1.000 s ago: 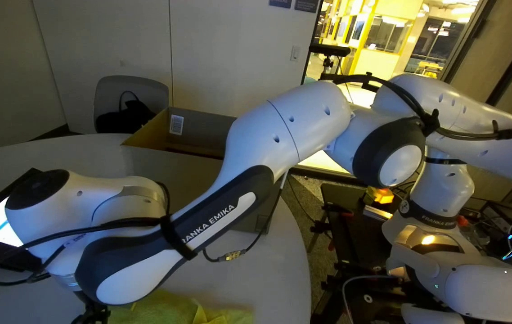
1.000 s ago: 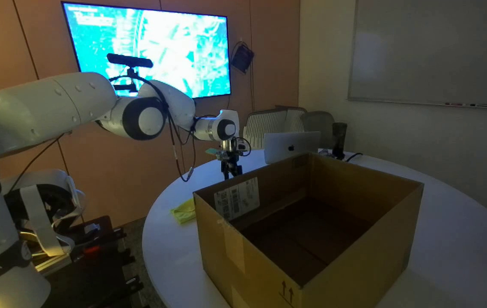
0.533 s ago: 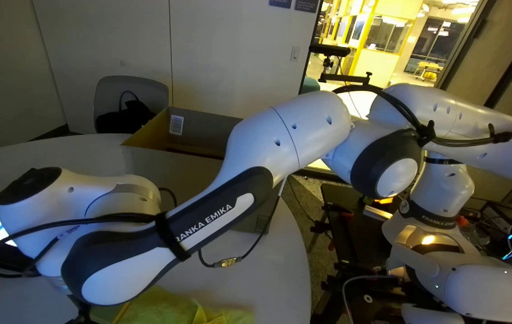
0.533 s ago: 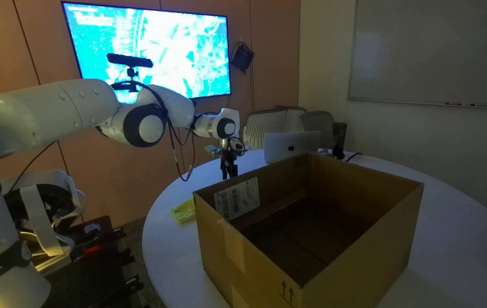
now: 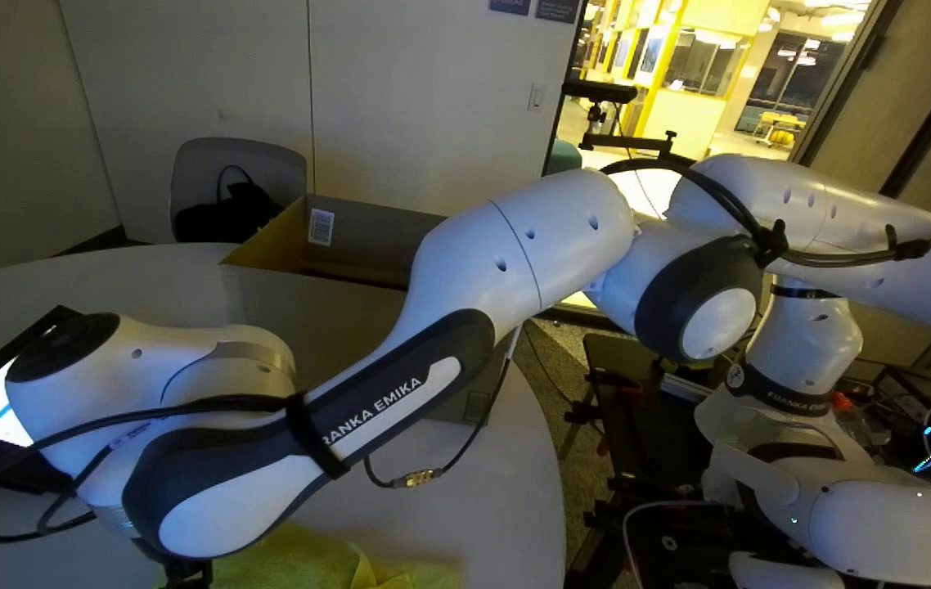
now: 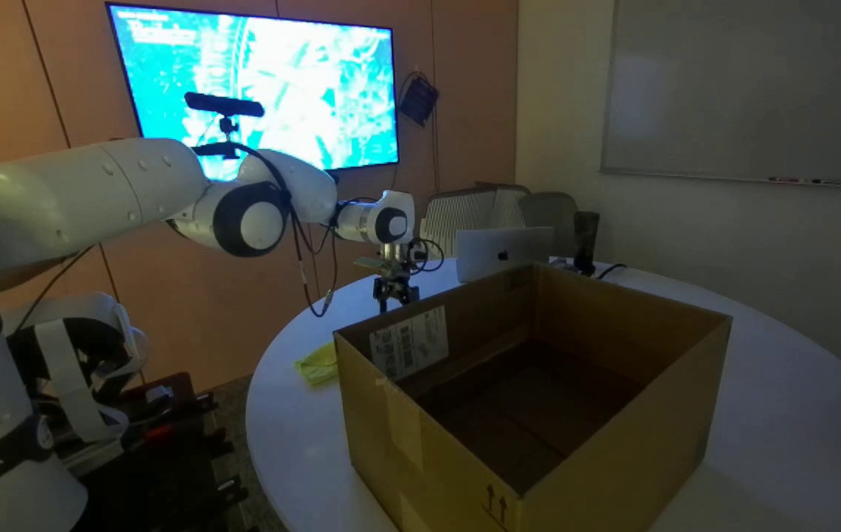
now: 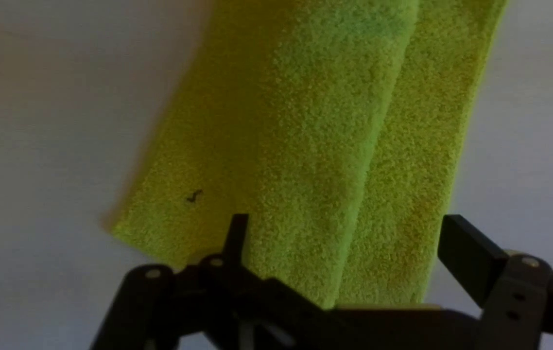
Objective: Put the marker on the cloth, then fold the cloth and put it in the box
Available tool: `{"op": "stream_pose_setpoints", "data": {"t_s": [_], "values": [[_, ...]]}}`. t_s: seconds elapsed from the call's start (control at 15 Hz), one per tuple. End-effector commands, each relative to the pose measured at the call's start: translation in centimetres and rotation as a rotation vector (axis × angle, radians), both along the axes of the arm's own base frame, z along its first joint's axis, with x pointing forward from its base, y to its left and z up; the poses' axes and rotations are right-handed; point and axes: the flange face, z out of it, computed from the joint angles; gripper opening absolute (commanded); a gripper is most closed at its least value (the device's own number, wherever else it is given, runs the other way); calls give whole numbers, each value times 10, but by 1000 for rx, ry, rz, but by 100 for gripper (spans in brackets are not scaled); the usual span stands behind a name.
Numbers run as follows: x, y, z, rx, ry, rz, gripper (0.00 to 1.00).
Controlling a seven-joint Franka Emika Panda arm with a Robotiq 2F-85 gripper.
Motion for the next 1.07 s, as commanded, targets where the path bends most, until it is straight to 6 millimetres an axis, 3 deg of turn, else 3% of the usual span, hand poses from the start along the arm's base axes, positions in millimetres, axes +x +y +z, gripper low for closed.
{"op": "stream_pose_setpoints", "data": {"t_s": [0.0, 0.67, 1.0], "values": [[2, -12, -16, 3, 3, 202, 100], [10, -26, -31, -18, -17, 730, 100], [17, -39, -48, 15, -66, 985, 100]]}}
